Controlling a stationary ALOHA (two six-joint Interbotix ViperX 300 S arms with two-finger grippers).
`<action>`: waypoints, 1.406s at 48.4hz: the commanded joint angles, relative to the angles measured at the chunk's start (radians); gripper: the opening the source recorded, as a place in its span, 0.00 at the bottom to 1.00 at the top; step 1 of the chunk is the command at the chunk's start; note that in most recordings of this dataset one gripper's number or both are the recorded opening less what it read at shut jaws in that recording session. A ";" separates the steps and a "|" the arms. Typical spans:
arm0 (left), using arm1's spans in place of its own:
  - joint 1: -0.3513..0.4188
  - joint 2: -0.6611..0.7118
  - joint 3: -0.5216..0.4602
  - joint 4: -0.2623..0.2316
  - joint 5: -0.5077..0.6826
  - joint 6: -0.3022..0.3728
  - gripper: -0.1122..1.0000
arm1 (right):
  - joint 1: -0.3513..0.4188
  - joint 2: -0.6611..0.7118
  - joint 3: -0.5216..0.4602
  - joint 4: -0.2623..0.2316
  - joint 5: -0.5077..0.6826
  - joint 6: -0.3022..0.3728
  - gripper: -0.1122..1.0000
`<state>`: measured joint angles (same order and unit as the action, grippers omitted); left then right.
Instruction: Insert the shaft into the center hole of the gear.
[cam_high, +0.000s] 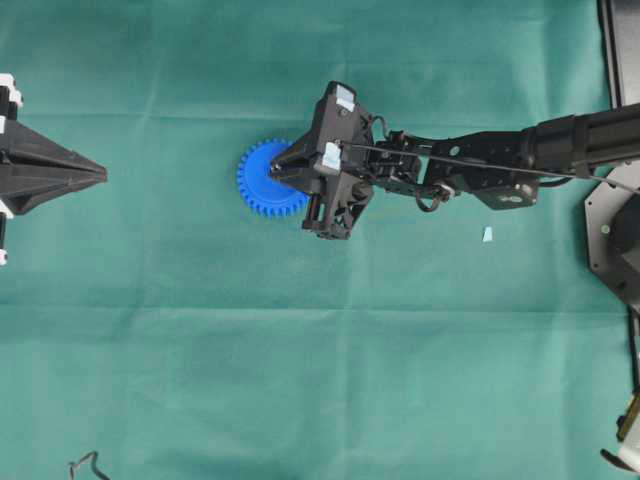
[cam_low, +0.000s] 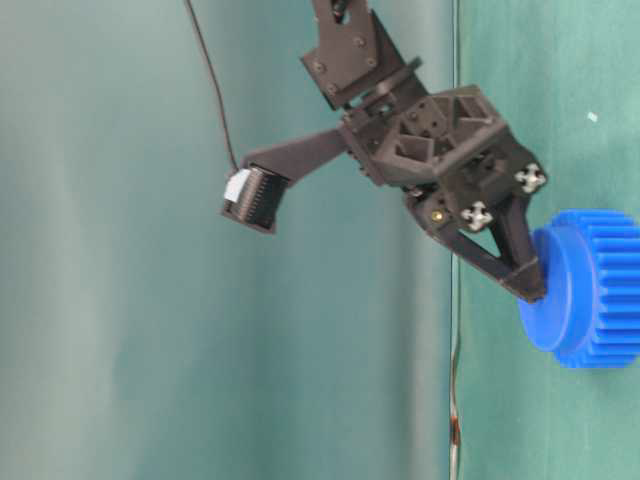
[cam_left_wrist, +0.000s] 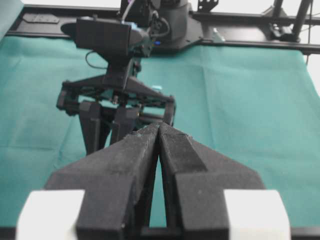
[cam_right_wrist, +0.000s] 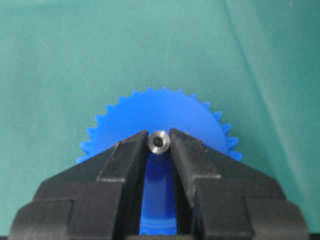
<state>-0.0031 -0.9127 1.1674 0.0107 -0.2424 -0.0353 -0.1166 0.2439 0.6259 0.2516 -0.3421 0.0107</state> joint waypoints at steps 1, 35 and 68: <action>-0.002 0.005 -0.023 0.003 -0.006 -0.002 0.10 | 0.003 -0.005 -0.026 0.003 -0.002 0.002 0.25; 0.000 0.005 -0.023 0.003 -0.002 -0.002 0.10 | 0.002 -0.067 -0.018 0.000 -0.009 -0.015 0.80; 0.000 0.000 -0.025 0.003 0.000 -0.002 0.10 | -0.002 -0.440 0.150 -0.015 0.002 -0.046 0.81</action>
<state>-0.0031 -0.9158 1.1674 0.0107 -0.2378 -0.0353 -0.1166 -0.1350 0.7655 0.2393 -0.3359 -0.0337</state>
